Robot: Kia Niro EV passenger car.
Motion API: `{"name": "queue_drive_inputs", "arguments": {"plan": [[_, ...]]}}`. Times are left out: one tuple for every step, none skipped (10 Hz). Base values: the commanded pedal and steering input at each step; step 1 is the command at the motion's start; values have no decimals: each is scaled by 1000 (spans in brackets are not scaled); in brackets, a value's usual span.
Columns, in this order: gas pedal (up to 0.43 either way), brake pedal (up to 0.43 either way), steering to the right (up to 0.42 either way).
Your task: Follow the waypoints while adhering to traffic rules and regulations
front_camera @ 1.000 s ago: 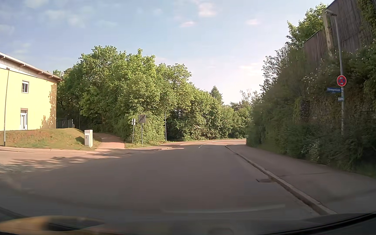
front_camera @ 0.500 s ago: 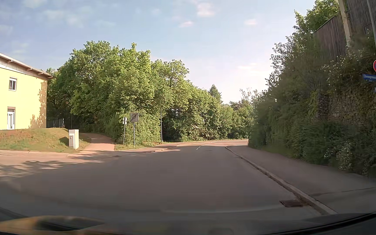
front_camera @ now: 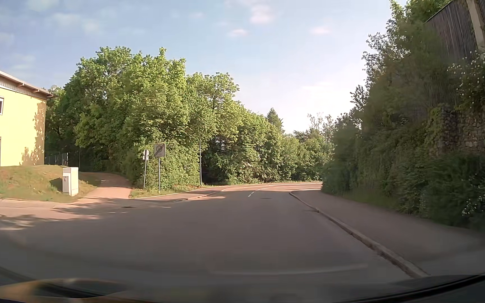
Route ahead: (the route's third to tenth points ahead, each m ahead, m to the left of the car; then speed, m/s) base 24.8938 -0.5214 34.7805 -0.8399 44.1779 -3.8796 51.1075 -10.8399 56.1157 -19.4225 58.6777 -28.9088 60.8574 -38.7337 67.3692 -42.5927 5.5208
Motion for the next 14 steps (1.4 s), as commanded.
{"name": "queue_drive_inputs", "arguments": {"plan": [[39,0,22],[39,0,21],[39,0,20],[39,0,16],[39,0,14],[39,0,12],[39,0,11],[39,0,10],[39,0,9],[39,0,8],[39,0,7],[47,0,6],[67,0,4],[87,0,3]]}}
